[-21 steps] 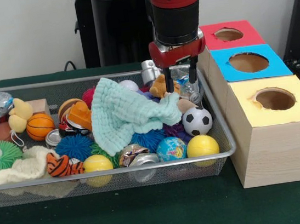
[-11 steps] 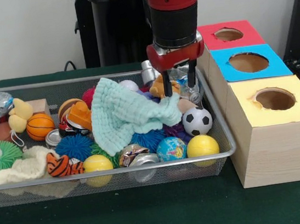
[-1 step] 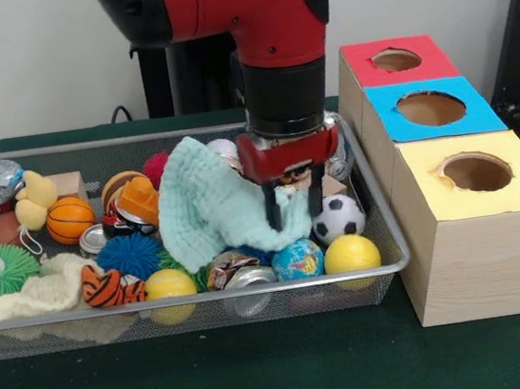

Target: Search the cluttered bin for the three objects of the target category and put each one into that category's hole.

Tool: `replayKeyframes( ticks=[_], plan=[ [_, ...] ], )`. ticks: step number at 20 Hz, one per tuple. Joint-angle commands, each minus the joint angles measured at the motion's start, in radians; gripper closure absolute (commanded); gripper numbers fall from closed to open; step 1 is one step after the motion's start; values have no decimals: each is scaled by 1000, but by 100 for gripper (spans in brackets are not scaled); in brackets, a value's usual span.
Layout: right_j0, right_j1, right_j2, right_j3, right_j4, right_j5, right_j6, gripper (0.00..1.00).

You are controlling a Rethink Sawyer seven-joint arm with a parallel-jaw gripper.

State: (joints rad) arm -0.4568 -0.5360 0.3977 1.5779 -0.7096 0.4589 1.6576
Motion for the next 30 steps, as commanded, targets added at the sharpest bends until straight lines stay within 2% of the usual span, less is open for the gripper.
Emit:
replayKeyframes(
  ticks=[1,3,8,11,12,14,16,19,21,23,26,30],
  plan=[
    [87,183,-118,-148,-126,-169,155,0],
    [110,209,-137,-161,-111,-186,163,0],
    [122,266,-127,-175,-28,-128,112,0],
    [141,282,-149,-185,-23,-144,123,0],
    [143,284,-157,-179,-22,-194,134,100],
    [163,284,-186,-178,-33,-263,179,100],
    [182,279,-203,-188,-38,-251,172,100],
    [149,264,-174,-171,-7,-242,141,100],
    [118,224,-150,-142,5,-217,99,100],
    [55,152,-99,-86,26,-155,21,100],
    [-65,31,-1,-14,96,15,-149,100],
    [-181,-64,89,-7,174,239,-329,100]
  ],
)
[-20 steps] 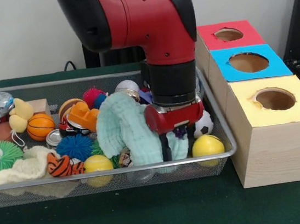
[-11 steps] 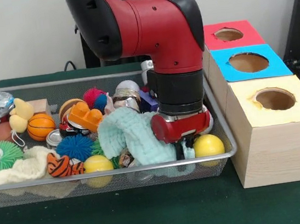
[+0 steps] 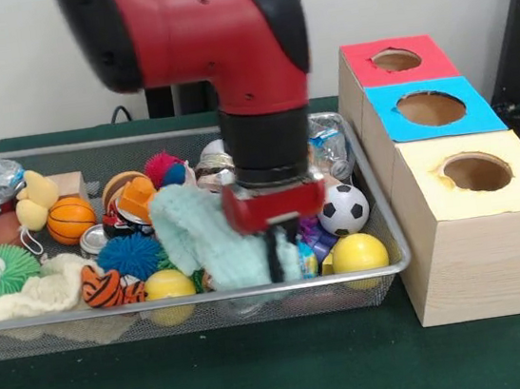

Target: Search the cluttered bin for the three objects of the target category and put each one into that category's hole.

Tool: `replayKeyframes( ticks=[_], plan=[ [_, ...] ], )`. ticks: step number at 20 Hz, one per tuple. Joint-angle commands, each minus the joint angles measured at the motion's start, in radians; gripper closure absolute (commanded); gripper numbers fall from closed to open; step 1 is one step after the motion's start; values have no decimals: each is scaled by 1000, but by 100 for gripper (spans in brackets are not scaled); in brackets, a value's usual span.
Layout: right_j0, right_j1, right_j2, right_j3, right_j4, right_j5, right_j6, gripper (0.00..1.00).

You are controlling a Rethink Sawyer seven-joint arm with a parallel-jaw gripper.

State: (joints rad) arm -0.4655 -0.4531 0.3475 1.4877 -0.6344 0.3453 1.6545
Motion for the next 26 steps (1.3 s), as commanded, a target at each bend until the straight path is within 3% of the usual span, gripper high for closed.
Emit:
replayKeyframes(
  ticks=[1,4,6,13,15,20,26],
  plan=[
    [-187,-158,149,78,108,392,-345,100],
    [-221,-208,162,36,126,559,-416,100],
    [-253,-222,189,15,123,611,-458,100],
    [-340,-139,267,-107,89,742,-573,100],
    [-358,-136,276,-96,80,728,-572,100],
    [-407,-156,282,20,72,608,-518,100],
    [-422,-135,297,18,48,590,-526,100]
  ],
)
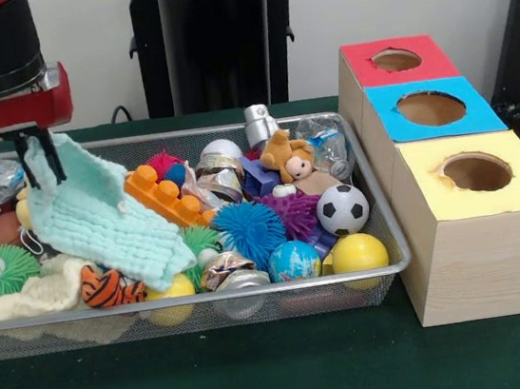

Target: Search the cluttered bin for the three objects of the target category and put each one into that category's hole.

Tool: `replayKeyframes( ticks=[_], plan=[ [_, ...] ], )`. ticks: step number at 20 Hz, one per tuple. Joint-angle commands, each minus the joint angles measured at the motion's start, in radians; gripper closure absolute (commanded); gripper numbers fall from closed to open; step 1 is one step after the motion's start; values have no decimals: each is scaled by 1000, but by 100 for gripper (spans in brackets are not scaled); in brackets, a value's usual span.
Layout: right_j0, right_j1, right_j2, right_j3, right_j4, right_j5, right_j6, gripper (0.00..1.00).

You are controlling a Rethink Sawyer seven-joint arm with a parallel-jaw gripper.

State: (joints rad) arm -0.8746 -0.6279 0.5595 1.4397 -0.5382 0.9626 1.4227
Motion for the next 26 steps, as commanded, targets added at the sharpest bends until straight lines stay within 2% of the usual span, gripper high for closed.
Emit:
replayKeyframes(
  ticks=[1,6,14,19,23,26],
  plan=[
    [-12,48,88,60,-51,-29,-294,100],
    [-17,46,107,11,-56,20,-330,100],
    [-23,-56,124,-50,-43,164,-383,100],
    [-27,-81,130,-104,-44,243,-408,100],
    [-23,-42,139,-139,-60,259,-422,100],
    [-31,-21,145,-117,-67,219,-402,100]
  ],
)
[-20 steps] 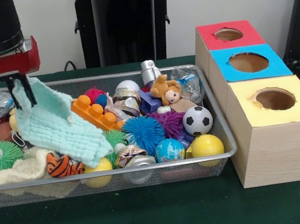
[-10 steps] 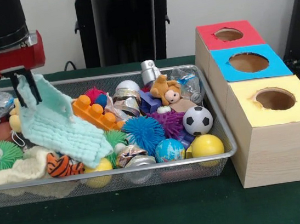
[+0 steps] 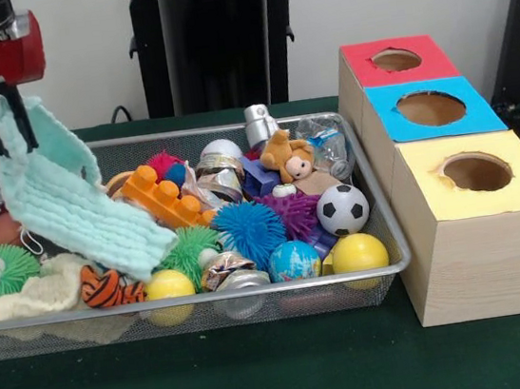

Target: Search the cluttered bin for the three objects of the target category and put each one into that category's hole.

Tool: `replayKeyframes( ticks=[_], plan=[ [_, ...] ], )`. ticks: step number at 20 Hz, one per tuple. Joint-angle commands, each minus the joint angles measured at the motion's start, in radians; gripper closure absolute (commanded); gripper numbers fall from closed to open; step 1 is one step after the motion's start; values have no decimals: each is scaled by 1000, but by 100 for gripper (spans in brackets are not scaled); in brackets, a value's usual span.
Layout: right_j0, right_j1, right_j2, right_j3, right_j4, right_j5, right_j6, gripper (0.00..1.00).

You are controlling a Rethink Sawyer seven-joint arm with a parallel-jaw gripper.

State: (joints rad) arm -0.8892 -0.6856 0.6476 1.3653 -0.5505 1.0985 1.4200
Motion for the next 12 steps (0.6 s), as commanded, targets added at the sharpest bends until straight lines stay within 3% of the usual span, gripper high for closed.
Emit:
replayKeyframes(
  ticks=[1,6,10,11,12],
  plan=[
    [-9,48,58,-53,-58,83,-393,100],
    [-6,62,58,-42,-65,62,-376,100],
    [-29,46,56,28,-54,12,-340,100],
    [-42,41,65,53,-48,-16,-332,0],
    [-47,42,69,57,-41,-22,-327,0]
  ],
)
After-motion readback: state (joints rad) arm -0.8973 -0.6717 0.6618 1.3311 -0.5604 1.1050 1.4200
